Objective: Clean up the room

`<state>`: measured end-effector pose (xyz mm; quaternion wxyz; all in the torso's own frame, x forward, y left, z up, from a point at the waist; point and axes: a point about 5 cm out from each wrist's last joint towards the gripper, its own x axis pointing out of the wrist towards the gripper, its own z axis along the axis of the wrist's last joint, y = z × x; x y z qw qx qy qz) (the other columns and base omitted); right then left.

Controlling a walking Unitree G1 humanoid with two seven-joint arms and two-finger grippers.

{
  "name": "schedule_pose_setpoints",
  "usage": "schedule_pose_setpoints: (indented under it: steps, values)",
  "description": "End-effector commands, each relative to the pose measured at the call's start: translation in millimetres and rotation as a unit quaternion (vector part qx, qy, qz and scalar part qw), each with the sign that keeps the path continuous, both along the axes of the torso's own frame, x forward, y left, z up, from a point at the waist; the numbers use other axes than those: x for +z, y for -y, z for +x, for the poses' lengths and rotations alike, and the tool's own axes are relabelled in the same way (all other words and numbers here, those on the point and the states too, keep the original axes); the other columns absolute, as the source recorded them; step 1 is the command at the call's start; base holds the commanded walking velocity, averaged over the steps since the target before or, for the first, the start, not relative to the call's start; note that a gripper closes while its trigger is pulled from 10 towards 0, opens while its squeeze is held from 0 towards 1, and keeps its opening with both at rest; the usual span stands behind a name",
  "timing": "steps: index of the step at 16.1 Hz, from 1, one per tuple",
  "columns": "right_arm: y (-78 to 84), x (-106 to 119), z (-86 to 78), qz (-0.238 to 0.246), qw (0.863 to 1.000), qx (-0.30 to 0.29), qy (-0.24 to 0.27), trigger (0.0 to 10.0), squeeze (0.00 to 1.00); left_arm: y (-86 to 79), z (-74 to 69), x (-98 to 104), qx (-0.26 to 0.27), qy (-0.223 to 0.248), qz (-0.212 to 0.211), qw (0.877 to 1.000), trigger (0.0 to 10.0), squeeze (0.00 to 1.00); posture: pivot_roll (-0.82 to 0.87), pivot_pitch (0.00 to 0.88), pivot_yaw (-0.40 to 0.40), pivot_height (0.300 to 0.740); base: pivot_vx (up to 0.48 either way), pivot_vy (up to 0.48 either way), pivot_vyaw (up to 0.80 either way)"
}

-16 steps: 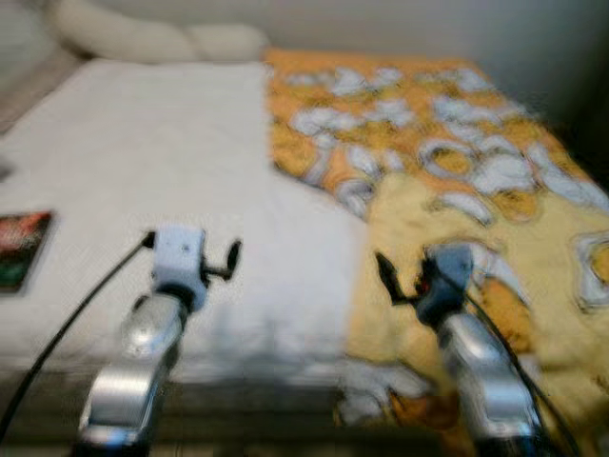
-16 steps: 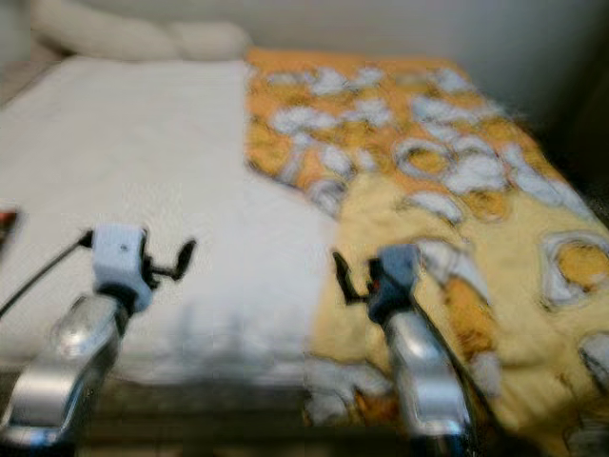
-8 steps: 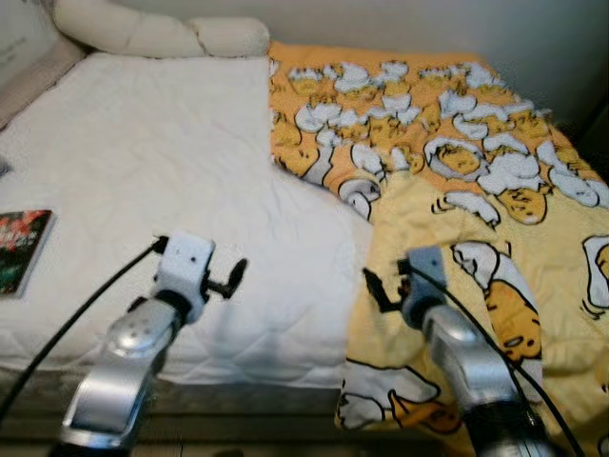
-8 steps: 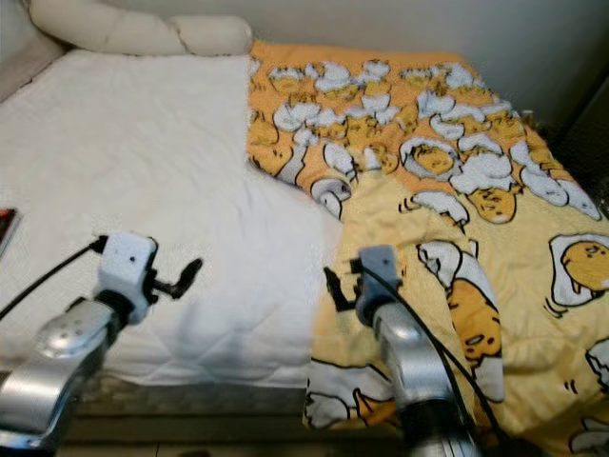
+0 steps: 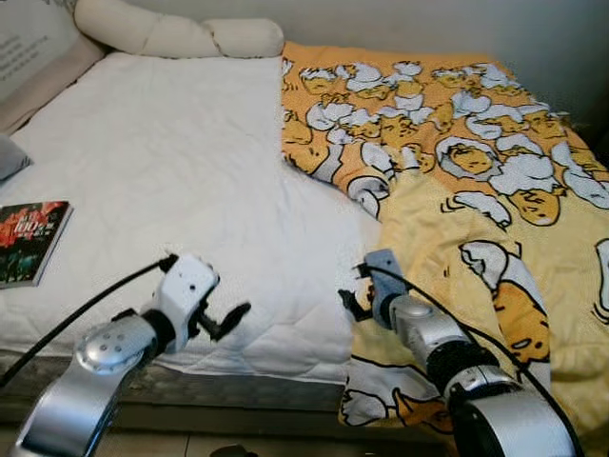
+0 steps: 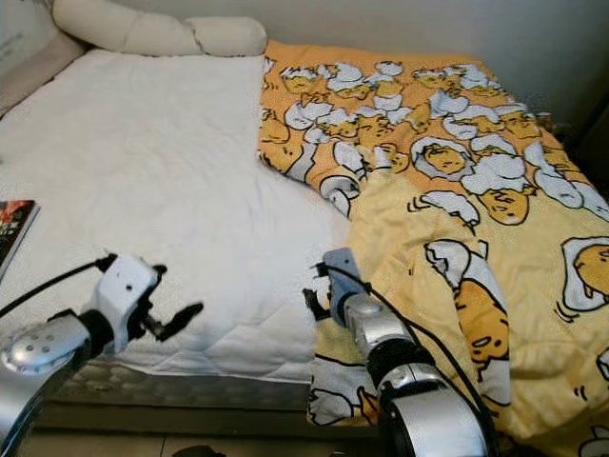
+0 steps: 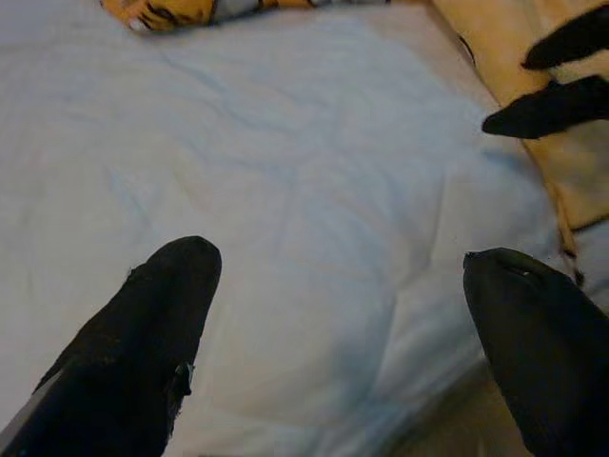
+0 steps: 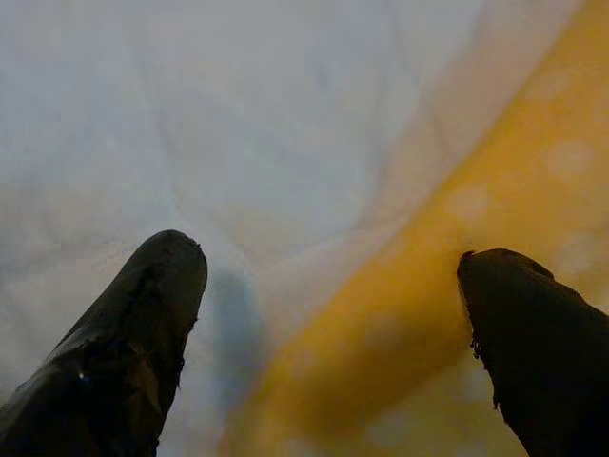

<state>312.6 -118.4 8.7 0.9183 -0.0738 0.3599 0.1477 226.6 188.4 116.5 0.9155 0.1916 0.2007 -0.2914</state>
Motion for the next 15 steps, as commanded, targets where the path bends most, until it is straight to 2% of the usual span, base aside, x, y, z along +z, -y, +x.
schedule_pose_setpoints:
  steps: [1, 2, 3, 4, 8, 15]
  values:
    - [4.0, 0.2, 1.8, -0.037, 0.999, 0.001, 0.007, 10.0, 0.0, 4.4, -4.9, 6.2, -0.027, -0.006, 0.001, 1.0, 10.0, 0.0, 0.11, 0.0, -0.056, 0.74, 0.0, 0.0, 0.0]
    - [6.3, -0.8, 1.4, -0.051, 0.999, -0.002, 0.007, 10.0, 0.0, 5.6, -7.7, 7.6, -0.035, -0.01, 0.002, 0.999, 10.0, 0.0, 0.12, 0.0, -0.057, 0.74, 0.0, 0.0, 0.0]
    - [12.4, -4.8, -1.4, -0.079, 0.997, -0.01, -0.001, 9.0, 0.0, 7.2, -13.1, 9.0, -0.05, -0.017, 0.008, 0.999, 10.0, 0.0, 0.12, 0.0, -0.053, 0.74, 0.0, 0.0, 0.0]
    - [14.6, -11.1, -6.9, -0.082, 0.996, -0.026, -0.018, 0.0, 0.0, 8.0, -21.5, 8.2, -0.059, -0.033, 0.006, 0.998, 10.0, 0.0, 0.12, 0.0, -0.043, 0.74, 0.0, 0.0, 0.0]
    - [9.4, -21.2, -17.0, -0.064, 0.997, -0.038, -0.033, 0.0, 0.0, 13.3, -26.7, 5.4, -0.064, -0.048, 0.004, 0.997, 10.0, 0.0, 0.11, 0.0, -0.043, 0.74, 0.0, 0.0, 0.0]
    - [19.6, -25.6, -21.5, -0.03, 0.995, -0.079, -0.045, 0.0, 0.0, 22.4, -29.4, 2.5, -0.075, -0.059, -0.006, 0.995, 10.0, 0.0, 0.08, 0.0, -0.03, 0.74, 0.0, 0.0, 0.0]
